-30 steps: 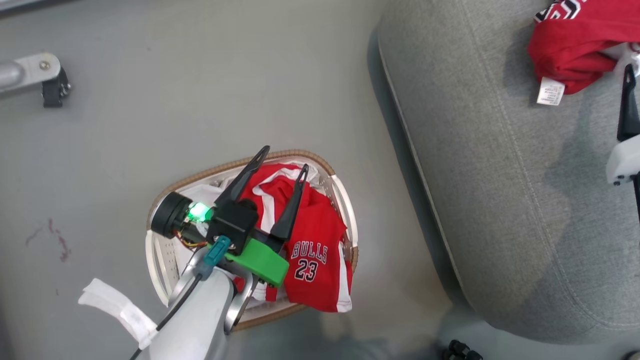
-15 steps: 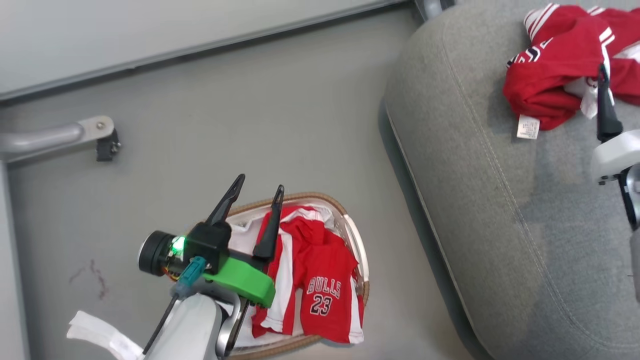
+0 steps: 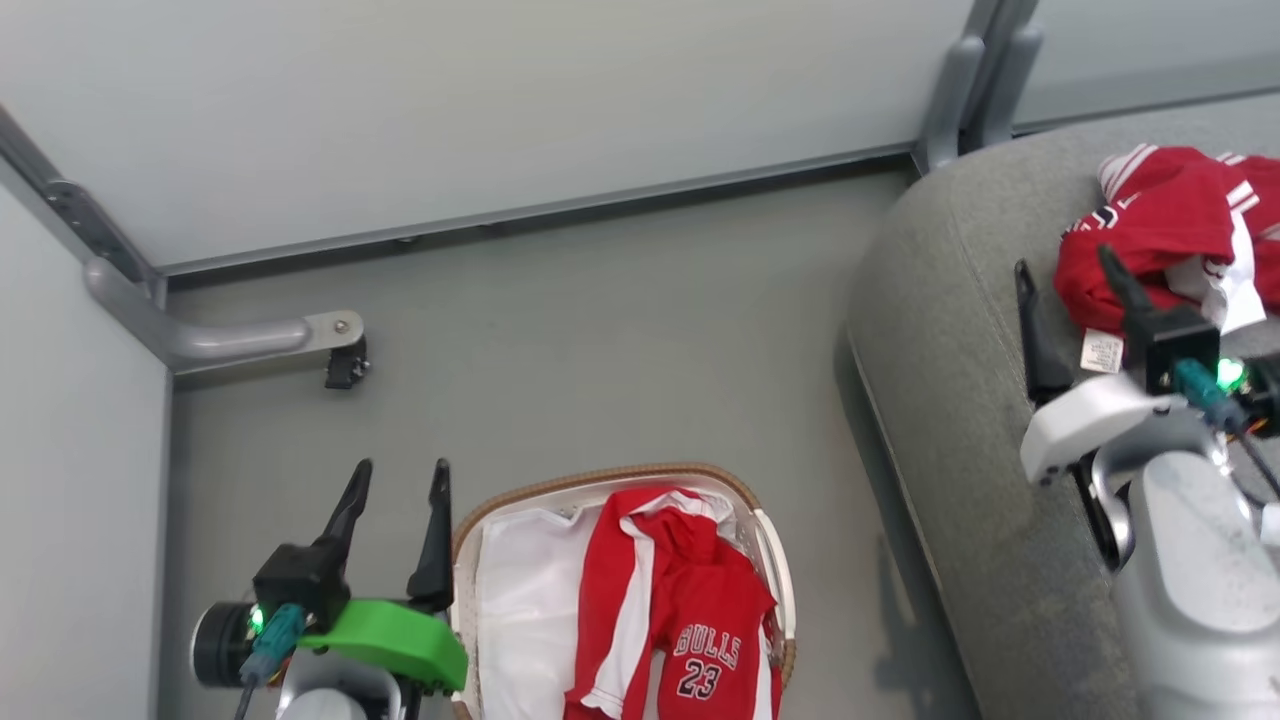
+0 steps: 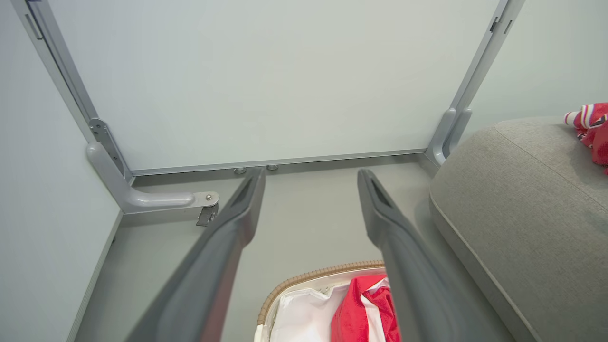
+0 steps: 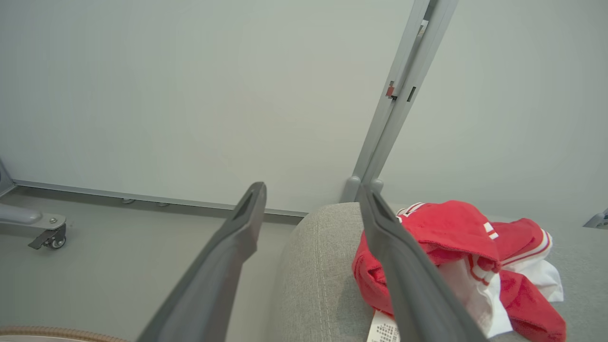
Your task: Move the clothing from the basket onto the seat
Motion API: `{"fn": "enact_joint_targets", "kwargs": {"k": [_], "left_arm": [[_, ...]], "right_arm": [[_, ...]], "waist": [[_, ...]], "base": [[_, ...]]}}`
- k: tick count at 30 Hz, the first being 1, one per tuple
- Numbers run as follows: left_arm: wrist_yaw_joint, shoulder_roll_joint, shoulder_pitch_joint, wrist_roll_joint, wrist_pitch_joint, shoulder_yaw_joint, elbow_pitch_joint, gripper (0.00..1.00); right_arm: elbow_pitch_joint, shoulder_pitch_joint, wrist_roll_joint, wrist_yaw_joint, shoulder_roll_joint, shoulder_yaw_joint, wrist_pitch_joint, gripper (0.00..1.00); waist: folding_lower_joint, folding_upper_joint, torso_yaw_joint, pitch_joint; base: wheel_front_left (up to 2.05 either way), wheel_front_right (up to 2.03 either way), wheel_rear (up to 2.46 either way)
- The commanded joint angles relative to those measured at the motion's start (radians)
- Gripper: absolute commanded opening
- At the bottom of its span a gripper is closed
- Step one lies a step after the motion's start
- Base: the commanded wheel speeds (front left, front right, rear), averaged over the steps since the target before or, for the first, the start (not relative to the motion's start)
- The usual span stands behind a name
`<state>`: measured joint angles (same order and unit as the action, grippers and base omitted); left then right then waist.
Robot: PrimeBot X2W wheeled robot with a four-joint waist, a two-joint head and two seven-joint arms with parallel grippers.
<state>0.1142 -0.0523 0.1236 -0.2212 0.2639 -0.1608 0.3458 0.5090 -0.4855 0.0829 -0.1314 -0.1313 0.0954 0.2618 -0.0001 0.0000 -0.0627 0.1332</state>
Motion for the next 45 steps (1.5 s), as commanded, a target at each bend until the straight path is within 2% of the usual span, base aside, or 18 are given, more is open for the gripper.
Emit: {"fn": "enact_joint_targets", "kwargs": {"k": [1, 8, 19, 27, 45], "left_arm": [[-0.002, 0.001, -0.025, -0.004, 0.001, 0.018, -0.004, 1.0], [0.003, 0.001, -0.104, -0.004, 0.001, 0.089, -0.023, 1.0], [0.005, 0.001, -0.177, -0.032, 0.001, 0.098, -0.052, 1.0], [0.0, 0.001, -0.182, -0.034, 0.001, 0.094, -0.057, 1.0], [0.001, 0.001, -0.172, -0.033, 0.001, 0.094, -0.048, 1.0]], "right_arm": [[-0.016, 0.036, -0.013, 0.001, 0.008, 0.007, 0.005, 1.0], [-0.081, 0.198, -0.043, 0.001, 0.071, 0.018, 0.005, 1.0], [-0.122, 0.358, -0.164, 0.001, 0.079, -0.015, 0.005, 1.0], [-0.117, 0.379, -0.191, 0.001, 0.079, -0.08, 0.005, 1.0], [-0.114, 0.372, -0.194, 0.001, 0.079, -0.098, 0.005, 1.0]], "waist": [[0.0001, 0.0, 0.045, -0.045], [0.0001, 0.0, 0.065, -0.073], [0.0001, 0.0, 0.06, -0.112], [0.0001, 0.0, 0.051, -0.121], [0.0001, 0.0, 0.056, -0.119]], "base": [[0.0, 0.0, 0.0], [0.0, 0.0, 0.0], [0.0, 0.0, 0.0], [0.0, 0.0, 0.0], [0.0, 0.0, 0.0]]}}
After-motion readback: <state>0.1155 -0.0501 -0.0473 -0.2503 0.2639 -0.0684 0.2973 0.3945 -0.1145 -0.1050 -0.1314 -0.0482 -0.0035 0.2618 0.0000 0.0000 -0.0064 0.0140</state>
